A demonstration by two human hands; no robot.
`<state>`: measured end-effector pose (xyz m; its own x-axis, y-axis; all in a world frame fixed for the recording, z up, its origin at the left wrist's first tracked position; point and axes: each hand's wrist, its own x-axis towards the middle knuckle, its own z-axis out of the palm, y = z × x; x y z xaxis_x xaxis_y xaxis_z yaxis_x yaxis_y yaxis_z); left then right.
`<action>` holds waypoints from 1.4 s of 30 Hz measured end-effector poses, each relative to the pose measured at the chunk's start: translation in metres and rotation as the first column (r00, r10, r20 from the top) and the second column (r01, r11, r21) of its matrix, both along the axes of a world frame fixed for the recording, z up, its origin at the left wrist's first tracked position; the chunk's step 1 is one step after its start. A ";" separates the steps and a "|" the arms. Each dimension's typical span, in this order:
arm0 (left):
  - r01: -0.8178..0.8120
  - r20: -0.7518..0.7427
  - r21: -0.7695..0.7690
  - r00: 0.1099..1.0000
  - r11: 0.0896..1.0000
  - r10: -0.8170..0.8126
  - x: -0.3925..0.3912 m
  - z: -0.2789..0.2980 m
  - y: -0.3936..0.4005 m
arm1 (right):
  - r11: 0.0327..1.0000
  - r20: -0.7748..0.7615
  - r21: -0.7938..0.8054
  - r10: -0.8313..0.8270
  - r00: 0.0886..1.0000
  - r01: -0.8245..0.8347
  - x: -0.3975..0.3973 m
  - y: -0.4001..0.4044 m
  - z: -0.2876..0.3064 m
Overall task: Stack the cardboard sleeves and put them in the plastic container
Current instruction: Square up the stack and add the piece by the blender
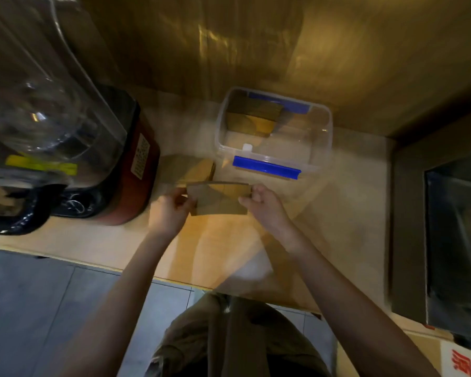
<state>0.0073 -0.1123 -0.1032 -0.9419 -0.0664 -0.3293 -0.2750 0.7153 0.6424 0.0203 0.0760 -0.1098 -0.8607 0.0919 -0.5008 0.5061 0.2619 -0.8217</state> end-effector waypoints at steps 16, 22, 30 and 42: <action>-0.301 0.079 0.002 0.951 0.954 0.300 -0.051 -0.031 -0.005 | 0.982 -0.057 0.123 -0.141 0.988 0.147 -0.075 -0.062 -0.010; -0.297 0.169 0.002 0.941 0.955 0.292 -0.060 -0.040 -0.005 | 0.957 -0.025 0.277 -0.077 0.997 0.081 -0.079 -0.065 -0.032; -0.313 0.163 -0.001 0.937 0.950 0.309 -0.058 -0.050 -0.006 | 0.959 0.109 -0.052 -0.271 0.956 0.278 -0.080 -0.066 -0.036; -0.394 0.270 0.110 0.896 0.913 0.354 -0.048 -0.053 -0.011 | 0.965 0.344 -0.170 -0.131 0.930 0.199 -0.077 -0.053 -0.027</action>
<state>-0.0403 -0.1236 -0.1564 -0.7493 -0.3264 -0.5763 -0.6609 0.4240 0.6192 -0.0563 0.0228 -0.1369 -0.6273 0.0879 -0.7738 0.7769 0.0006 -0.6297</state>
